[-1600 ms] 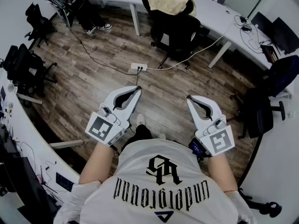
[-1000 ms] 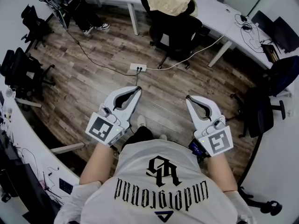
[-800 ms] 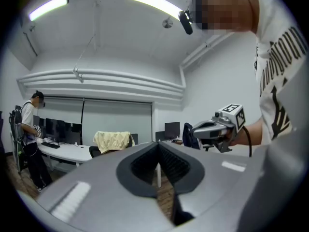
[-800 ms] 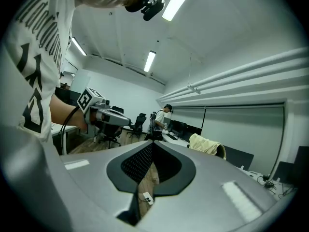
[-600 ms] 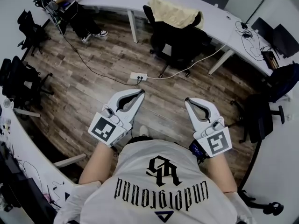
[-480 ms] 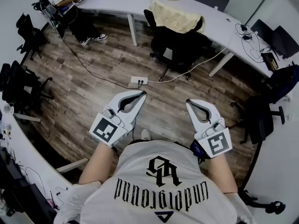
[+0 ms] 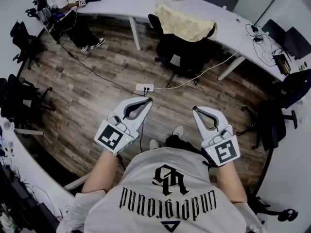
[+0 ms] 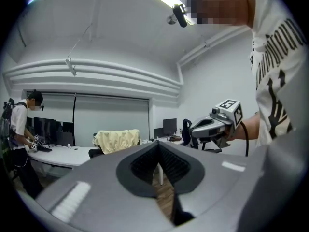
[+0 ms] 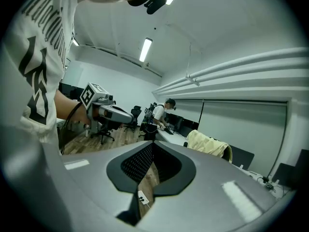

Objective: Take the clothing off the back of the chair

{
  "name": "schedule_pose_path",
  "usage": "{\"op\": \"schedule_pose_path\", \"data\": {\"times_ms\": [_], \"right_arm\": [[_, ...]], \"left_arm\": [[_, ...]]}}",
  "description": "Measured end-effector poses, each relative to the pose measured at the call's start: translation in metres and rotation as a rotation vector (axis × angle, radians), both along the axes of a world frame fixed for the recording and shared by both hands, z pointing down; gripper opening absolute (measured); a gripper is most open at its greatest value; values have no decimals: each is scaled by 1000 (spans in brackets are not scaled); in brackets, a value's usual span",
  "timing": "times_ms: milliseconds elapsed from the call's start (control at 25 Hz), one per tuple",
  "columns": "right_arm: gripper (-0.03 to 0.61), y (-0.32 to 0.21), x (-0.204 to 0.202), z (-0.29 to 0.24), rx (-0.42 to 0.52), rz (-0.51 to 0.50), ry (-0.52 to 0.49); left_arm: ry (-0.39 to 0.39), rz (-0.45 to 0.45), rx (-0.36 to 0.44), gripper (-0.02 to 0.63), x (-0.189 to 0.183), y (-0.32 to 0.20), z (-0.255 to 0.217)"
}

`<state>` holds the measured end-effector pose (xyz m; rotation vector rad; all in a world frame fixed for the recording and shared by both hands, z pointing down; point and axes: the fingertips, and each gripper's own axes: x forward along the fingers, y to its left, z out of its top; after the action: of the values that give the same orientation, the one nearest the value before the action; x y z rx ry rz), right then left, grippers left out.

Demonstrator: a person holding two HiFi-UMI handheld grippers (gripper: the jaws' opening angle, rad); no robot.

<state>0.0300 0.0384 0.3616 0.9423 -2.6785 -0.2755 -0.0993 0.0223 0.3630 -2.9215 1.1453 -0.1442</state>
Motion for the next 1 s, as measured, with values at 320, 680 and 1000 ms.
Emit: {"op": "schedule_pose_path", "data": {"times_ms": [320, 680, 1000], "right_arm": [[6, -74, 27, 3, 3, -23, -23], [8, -166, 72, -6, 19, -52, -25], [8, -217, 96, -9, 26, -67, -43]], "left_arm": [[-28, -29, 5, 49, 22, -66, -2], [-63, -84, 18, 51, 57, -156, -3], [-109, -82, 29, 51, 86, -203, -2]]}}
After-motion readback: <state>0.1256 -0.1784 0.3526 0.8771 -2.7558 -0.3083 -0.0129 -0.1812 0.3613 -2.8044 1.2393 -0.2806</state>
